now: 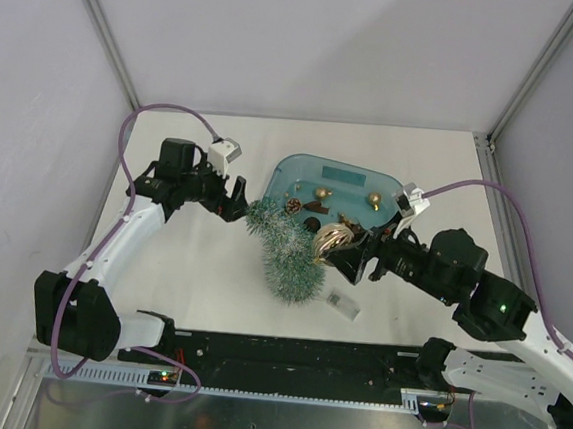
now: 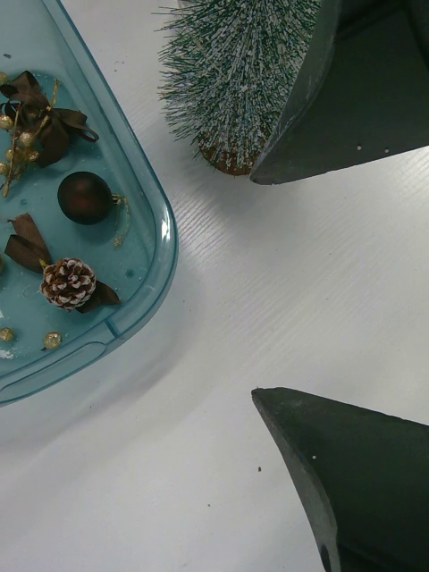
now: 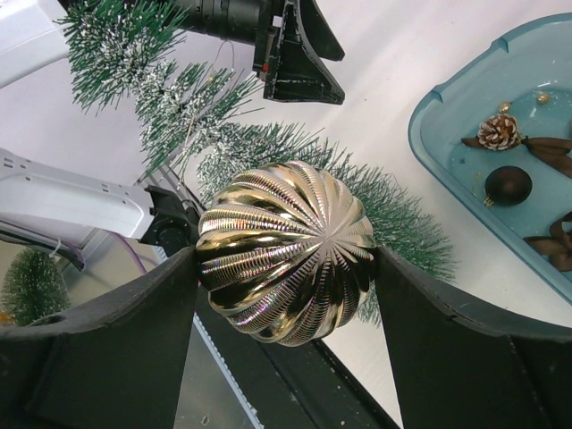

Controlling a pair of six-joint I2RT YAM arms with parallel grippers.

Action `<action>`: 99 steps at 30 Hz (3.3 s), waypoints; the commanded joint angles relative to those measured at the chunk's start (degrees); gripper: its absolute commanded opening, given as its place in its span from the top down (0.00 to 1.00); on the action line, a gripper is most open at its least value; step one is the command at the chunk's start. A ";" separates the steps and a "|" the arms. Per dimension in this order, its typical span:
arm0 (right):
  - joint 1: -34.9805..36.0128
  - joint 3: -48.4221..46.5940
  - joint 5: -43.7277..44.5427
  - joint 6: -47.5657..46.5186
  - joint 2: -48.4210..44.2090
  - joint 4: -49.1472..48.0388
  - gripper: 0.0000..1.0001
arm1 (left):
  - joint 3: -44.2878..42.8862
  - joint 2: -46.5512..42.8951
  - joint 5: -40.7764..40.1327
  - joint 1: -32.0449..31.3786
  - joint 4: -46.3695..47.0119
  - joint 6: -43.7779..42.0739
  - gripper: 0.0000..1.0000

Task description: Decorate the small christmas tree

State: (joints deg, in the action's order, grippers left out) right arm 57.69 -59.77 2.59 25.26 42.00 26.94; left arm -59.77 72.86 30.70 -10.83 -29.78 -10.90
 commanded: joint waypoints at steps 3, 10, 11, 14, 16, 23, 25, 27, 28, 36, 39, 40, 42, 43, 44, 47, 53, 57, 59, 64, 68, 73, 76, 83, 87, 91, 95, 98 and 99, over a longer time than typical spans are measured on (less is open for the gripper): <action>0.49 -0.43 0.52 -1.46 0.41 -5.50 0.52 | -0.76 -1.30 1.41 0.24 0.28 0.81 0.00; 0.49 -1.06 -0.05 -2.35 1.24 -7.11 0.52 | -0.79 -1.19 1.49 0.27 0.29 0.66 0.00; 0.45 -1.10 -0.18 -2.42 1.37 -7.27 0.52 | -0.83 -1.21 1.53 0.23 0.27 0.68 0.00; 0.46 -1.18 -0.45 -2.56 1.75 -7.51 0.52 | -0.86 -1.26 1.41 0.26 0.33 0.67 0.00; 0.49 -1.22 -0.56 -2.57 1.90 -7.40 0.52 | -0.85 -1.24 1.43 0.28 0.31 0.60 0.00; 0.44 -1.14 -0.25 -2.25 1.33 -5.51 0.54 | -0.79 -1.26 1.46 0.28 0.31 0.54 0.00; 0.41 -1.18 0.26 -2.15 0.67 -4.82 0.54 | -0.81 -1.24 1.60 0.24 0.26 0.51 0.00; 0.47 -1.15 0.71 -2.03 -0.02 -4.03 0.55 | -0.73 -1.27 1.68 0.27 0.27 0.59 0.00; 0.53 -1.15 1.04 -2.00 -0.35 -3.44 0.55 | -0.71 -1.25 1.71 0.28 0.26 0.60 0.00; 0.82 -1.14 2.52 -2.06 -0.44 -0.65 0.55 | -0.79 -1.56 1.69 0.27 0.30 0.72 0.00; 1.13 -1.14 2.44 -2.26 0.11 -1.14 0.55 | -0.79 -1.58 1.74 0.26 0.28 0.70 0.00; 1.25 -1.14 2.43 -2.29 0.24 -1.34 0.55 | -0.79 -1.58 1.74 0.27 0.31 0.75 0.00; 1.52 -1.14 2.31 -2.38 0.33 -2.13 0.55 | -0.79 -1.58 1.67 0.28 0.31 0.67 0.00; 1.66 -1.14 2.28 -2.35 0.35 -2.62 0.55 | -0.83 -1.58 1.70 0.28 0.28 0.64 0.00; 1.78 -1.18 2.26 -2.29 0.31 -3.05 0.55 | -0.85 -1.49 1.76 0.28 0.26 0.63 0.00; 2.07 -1.17 2.18 -2.24 0.20 -4.43 0.55 | -0.94 -1.46 1.89 0.28 0.31 0.74 0.00; 2.83 -2.37 2.98 -2.74 0.63 -4.78 0.55 | -1.03 -1.43 1.99 0.28 0.27 0.85 0.00; 3.34 -3.55 3.40 -3.24 1.11 -4.75 0.55 | -1.03 -1.51 2.00 0.26 0.32 0.89 0.00; 3.66 -3.83 3.39 -3.34 1.50 -4.71 0.55 | -1.09 -1.54 2.06 0.28 0.33 0.90 0.00; 4.67 -3.95 3.58 -3.41 1.85 -4.74 0.55 | -1.01 -1.43 2.16 0.28 0.25 0.88 0.00; 5.12 -4.11 3.79 -3.47 1.71 -4.70 0.55 | -1.04 -1.43 2.23 0.28 0.28 0.88 0.00; 5.53 -4.31 3.76 -3.48 1.73 -4.68 0.55 | -0.94 -1.50 2.40 0.28 0.29 0.96 0.00; 5.77 -4.30 4.07 -3.39 2.14 -3.61 0.56 | -0.76 -1.68 2.32 0.28 0.32 0.99 0.00; 6.46 -4.42 3.96 -3.44 1.69 -5.19 0.56 | -0.68 -1.70 2.33 0.28 0.33 0.91 0.00; 6.88 -5.29 3.44 -3.58 2.01 -5.73 0.56 | -0.62 -1.89 2.22 0.28 0.29 0.88 0.00; 7.79 -5.60 3.69 -3.78 2.12 -6.13 0.56 | -0.43 -1.98 2.16 0.28 0.30 0.90 0.00; 8.76 -5.58 4.98 -3.64 2.27 -4.97 0.56 | -0.40 -2.05 2.28 0.27 0.27 0.89 0.00; 9.51 -5.54 6.86 -3.71 2.36 -3.29 0.56 | -0.48 -1.99 2.38 0.28 0.30 0.91 0.00; 9.66 -5.54 7.28 -3.72 2.37 -2.90 0.56 | -0.50 -2.01 2.41 0.28 0.36 0.94 0.00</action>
State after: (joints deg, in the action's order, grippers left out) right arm 66.43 -62.87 6.72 22.22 44.38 23.81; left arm -59.77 72.71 31.75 -10.83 -29.78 -10.92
